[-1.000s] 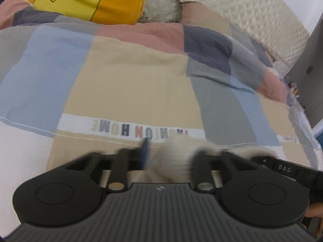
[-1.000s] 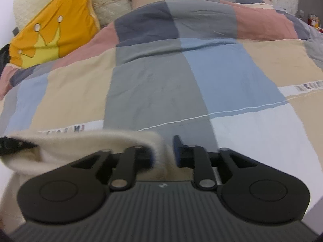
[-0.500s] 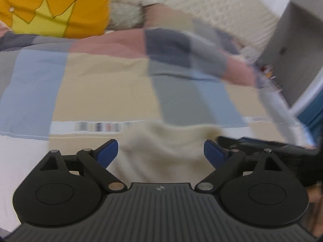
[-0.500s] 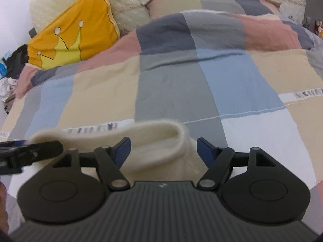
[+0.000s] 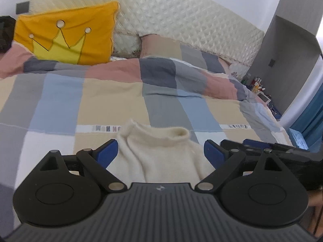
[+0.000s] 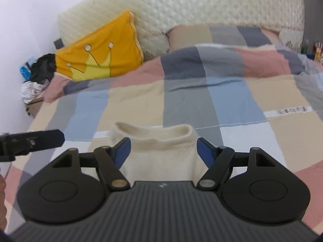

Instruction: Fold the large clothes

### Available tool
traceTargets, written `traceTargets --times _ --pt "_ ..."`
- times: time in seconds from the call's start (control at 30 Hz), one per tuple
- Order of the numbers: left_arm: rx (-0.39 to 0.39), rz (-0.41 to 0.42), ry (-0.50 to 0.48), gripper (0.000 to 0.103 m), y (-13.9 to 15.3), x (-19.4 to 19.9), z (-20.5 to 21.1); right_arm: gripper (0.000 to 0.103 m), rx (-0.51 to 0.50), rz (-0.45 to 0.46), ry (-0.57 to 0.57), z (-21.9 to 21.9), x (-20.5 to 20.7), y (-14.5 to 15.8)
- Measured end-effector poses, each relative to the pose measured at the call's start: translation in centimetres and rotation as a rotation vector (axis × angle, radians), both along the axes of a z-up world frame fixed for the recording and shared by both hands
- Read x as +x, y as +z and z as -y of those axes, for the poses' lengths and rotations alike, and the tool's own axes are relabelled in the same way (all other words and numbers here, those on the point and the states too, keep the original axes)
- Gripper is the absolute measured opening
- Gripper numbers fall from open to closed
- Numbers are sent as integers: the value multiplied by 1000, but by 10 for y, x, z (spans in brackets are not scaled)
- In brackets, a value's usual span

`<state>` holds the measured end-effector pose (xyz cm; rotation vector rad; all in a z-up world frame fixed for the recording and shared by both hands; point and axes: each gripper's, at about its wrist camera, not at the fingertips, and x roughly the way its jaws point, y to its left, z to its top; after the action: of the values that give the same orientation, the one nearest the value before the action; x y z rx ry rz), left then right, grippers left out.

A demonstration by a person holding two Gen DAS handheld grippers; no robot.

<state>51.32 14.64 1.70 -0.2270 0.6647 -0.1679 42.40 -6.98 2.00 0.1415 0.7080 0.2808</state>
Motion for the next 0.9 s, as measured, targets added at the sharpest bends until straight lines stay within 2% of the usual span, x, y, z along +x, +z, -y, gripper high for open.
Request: traceTargets --times 0.23,0.53,0.73,0.9 --pt "-7 57 30 94 35 -126 10 74 0 71 25 10 -102 40" --pt "11 94 63 94 41 -281 23 74 27 106 74 14 -227 50" --pt "3 60 96 93 6 -350 22 74 48 105 95 4 -287 20" --pt "-27 -14 126 93 -38 -370 12 74 55 92 108 -7 -318 -20"
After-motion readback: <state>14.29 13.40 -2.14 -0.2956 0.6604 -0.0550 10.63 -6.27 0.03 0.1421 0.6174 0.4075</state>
